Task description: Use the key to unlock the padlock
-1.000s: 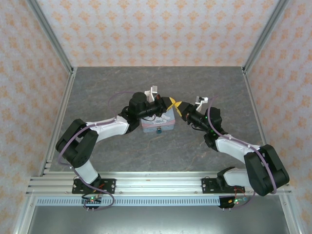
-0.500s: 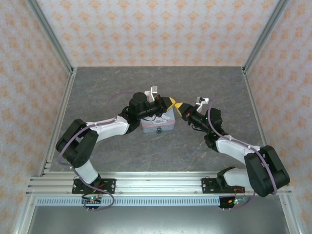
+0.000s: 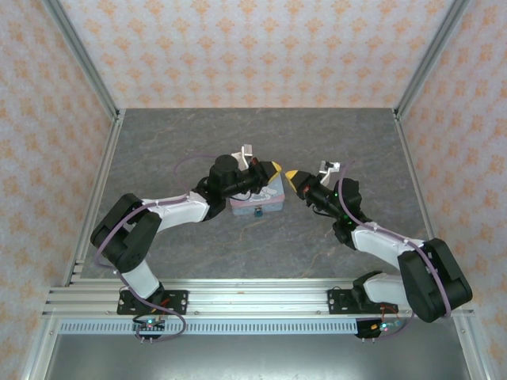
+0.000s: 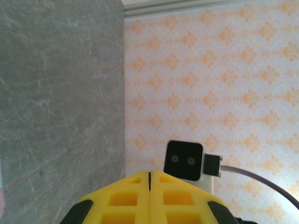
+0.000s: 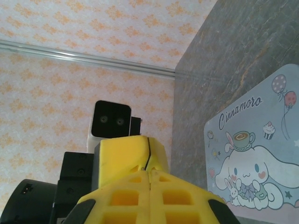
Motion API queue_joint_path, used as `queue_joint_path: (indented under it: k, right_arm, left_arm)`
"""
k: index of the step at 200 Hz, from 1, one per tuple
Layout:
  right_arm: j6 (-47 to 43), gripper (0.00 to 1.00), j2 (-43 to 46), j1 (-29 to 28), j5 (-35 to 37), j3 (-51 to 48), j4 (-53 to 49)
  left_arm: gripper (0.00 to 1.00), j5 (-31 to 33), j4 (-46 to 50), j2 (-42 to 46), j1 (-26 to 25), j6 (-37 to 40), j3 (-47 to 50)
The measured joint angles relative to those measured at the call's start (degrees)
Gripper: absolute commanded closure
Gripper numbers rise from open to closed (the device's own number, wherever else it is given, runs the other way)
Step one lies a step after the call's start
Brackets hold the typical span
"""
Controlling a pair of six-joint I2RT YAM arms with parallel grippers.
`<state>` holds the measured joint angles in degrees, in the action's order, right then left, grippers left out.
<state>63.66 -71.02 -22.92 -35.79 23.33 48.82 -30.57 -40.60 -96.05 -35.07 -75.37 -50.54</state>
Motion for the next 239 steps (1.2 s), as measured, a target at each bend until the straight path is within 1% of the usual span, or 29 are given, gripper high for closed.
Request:
queue_joint_path:
  k: [25,55,70,78,91,108,115,128,157,172,193,214,239]
  right_arm:
    - [0.0,1.0,0.17,0.0,0.0,-0.02,0.0]
    - [0.0,1.0,0.17,0.0,-0.02,-0.02,0.0]
    - [0.0,1.0,0.17,0.0,-0.02,-0.02,0.0]
    - [0.0,1.0,0.17,0.0,-0.02,-0.02,0.0]
    - [-0.02,1.0,0.22,0.0,0.0,-0.04,-0.07]
    - [-0.26,1.0,0.79,0.0,0.0,-0.04,-1.62]
    - [-0.52,1.0,1.14,0.0,0.02,-0.04,-2.54]
    - [-1.36,1.0,1.7,0.0,0.31,-0.04,-4.61]
    - [-4.11,1.0,3.87,0.0,1.53,0.13,-11.39]
    - [-5.79,1.0,4.81,0.0,2.1,1.01,-15.39]
    - [-7.5,1.0,4.87,0.0,2.62,3.15,-19.82]
    - [-8.44,1.0,3.48,0.0,2.25,5.64,-22.08]
    - [-8.44,1.0,-0.61,-0.02,1.2,8.39,-22.43]
  left_arm:
    - [1.0,1.25,0.0,0.04,0.2,-0.28,0.17]
    - [1.0,1.31,0.07,0.31,0.2,-0.26,0.17]
    - [0.89,1.44,0.42,0.76,0.2,-0.11,0.17]
    - [0.81,1.51,0.98,1.33,0.2,0.37,0.17]
    - [0.61,1.84,2.54,2.71,0.2,1.16,0.17]
    - [0.41,2.54,5.77,5.81,0.2,3.34,0.57]
    - [0.36,2.73,7.56,7.37,0.2,4.48,0.81]
    - [0.32,3.34,12.39,10.86,0.04,7.87,1.14]
    - [0.25,6.64,25.2,17.57,-2.19,17.22,1.22]
    - [0.19,9.07,31.3,20.13,-4.39,22.21,1.9]
    - [0.15,14.21,38.86,22.27,-8.09,27.74,3.72]
    - [0.15,19.67,41.92,23.67,-11.21,30.49,8.11]
    - [0.17,24.3,42.99,24.81,-12.09,31.67,14.49]
